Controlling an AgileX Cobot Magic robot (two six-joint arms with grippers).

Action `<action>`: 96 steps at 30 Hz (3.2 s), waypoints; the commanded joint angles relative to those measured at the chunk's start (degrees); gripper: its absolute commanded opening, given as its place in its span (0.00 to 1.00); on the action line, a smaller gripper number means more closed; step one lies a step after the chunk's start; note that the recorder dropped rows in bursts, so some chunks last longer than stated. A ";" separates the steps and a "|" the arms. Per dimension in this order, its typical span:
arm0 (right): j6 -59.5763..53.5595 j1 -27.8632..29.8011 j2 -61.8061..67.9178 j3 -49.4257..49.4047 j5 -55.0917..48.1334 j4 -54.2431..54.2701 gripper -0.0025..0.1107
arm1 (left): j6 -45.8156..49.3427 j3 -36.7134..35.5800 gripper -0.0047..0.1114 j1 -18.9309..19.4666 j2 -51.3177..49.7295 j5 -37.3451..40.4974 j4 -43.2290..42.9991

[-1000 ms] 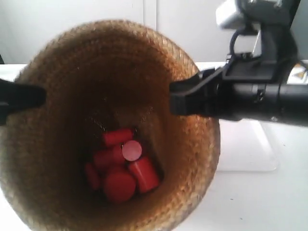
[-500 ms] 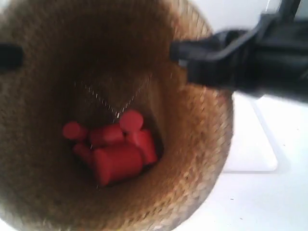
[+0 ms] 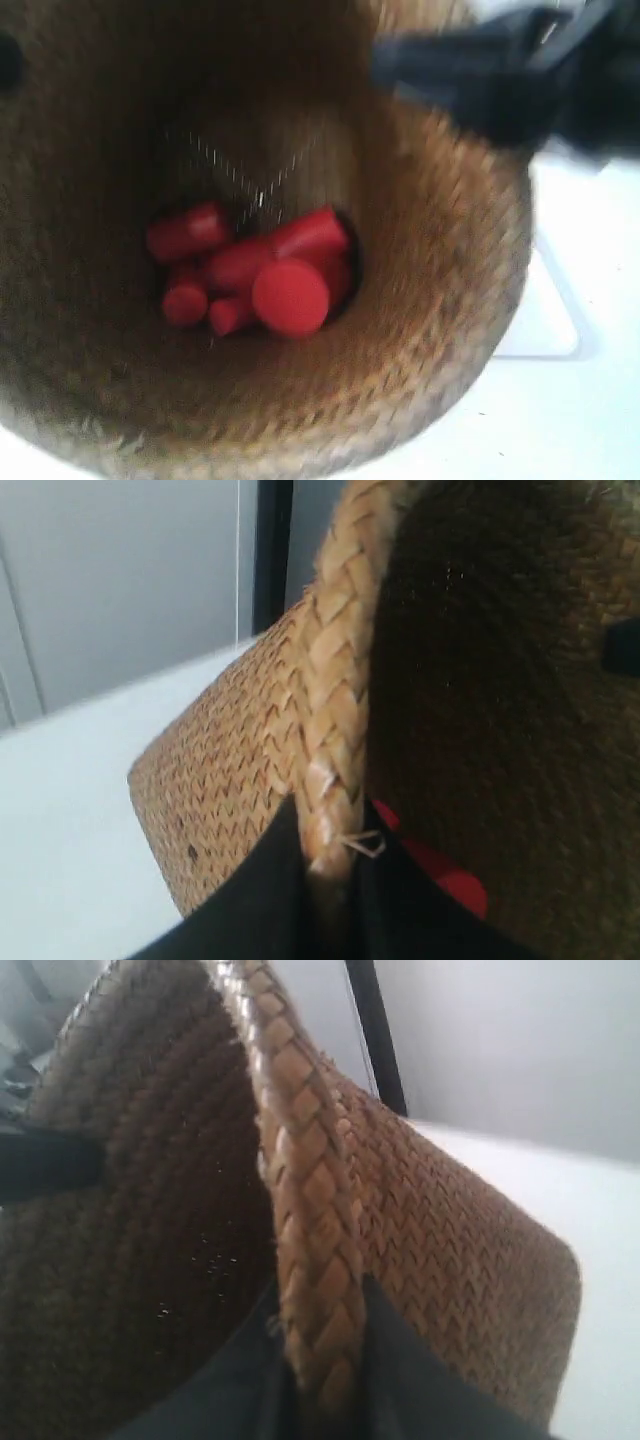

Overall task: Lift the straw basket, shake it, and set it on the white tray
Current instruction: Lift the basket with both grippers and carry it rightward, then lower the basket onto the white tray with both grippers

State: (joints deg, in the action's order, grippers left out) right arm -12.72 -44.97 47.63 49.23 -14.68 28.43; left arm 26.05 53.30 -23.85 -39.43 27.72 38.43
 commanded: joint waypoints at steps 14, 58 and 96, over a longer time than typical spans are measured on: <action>2.69 -0.19 -2.21 -1.57 3.71 -3.46 0.02 | -11.06 0.53 0.04 -0.23 3.99 4.98 -10.67; 7.35 -0.33 -2.17 5.90 -1.20 -8.89 0.02 | -19.76 9.04 0.04 -0.23 3.70 9.63 -20.21; 61.72 4.52 4.31 15.13 -42.35 -66.70 0.02 | -17.13 14.85 0.04 -0.23 -20.19 16.64 -8.96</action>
State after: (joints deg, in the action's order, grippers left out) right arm 42.23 -42.28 50.66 62.28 -44.36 -23.96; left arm 10.22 64.32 -24.49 -53.88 40.77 32.41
